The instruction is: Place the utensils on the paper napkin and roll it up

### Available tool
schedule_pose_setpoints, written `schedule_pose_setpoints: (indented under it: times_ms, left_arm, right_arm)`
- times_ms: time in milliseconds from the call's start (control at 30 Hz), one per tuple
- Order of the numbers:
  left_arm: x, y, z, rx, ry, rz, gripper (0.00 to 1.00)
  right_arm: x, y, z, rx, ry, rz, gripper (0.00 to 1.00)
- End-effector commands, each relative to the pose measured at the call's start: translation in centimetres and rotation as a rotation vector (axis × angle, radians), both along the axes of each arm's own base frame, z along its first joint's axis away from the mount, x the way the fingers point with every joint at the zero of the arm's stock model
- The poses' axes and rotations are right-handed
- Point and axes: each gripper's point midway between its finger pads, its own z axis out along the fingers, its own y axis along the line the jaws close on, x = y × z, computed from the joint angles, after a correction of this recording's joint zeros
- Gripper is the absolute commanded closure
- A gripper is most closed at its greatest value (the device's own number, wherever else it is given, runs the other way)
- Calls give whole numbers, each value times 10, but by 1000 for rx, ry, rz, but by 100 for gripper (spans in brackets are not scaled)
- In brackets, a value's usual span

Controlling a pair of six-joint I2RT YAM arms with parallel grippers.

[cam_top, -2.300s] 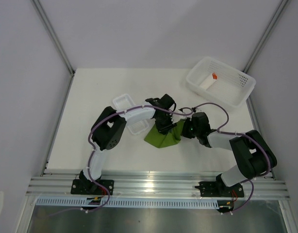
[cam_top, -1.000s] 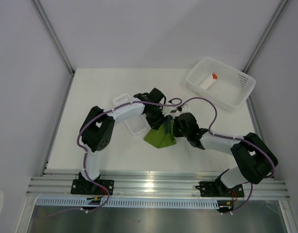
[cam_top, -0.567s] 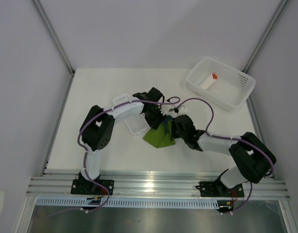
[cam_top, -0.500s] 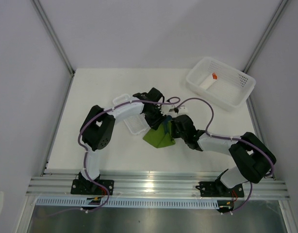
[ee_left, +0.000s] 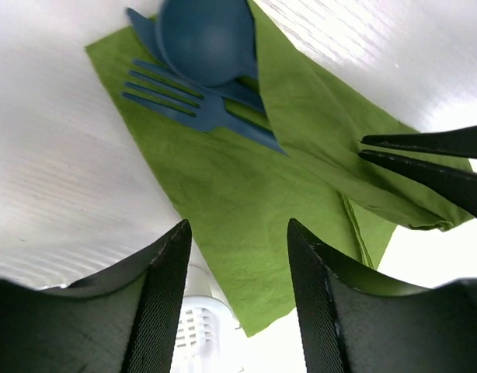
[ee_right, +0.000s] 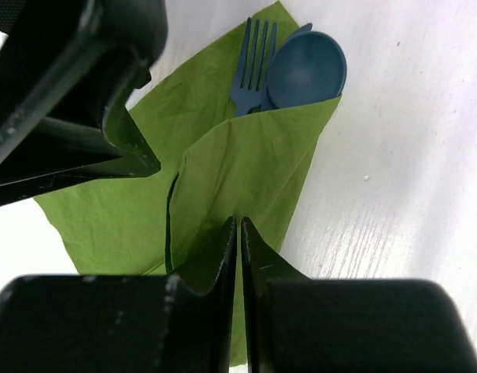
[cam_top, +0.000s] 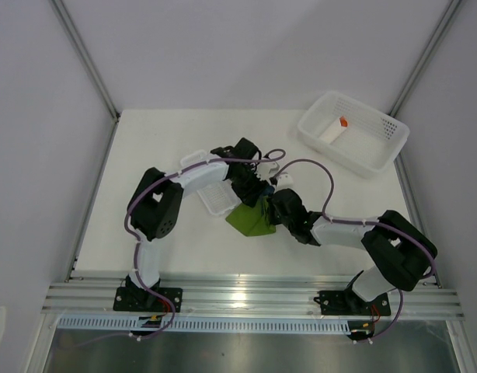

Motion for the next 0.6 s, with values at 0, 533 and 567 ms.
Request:
schedule_pose_setpoints:
  times_ms: [0, 533, 567]
  left_arm:
    - [15, -7, 33, -81, -60, 70, 43]
    - [2, -26, 60, -245, 25, 111, 28]
    - [1, -28, 60, -251, 31, 104, 27]
  right_arm:
    - [7, 3, 5, -4, -52, -6, 92]
    - [1, 12, -1, 25, -38, 27, 92]
    - [0, 11, -3, 22, -36, 25, 92]
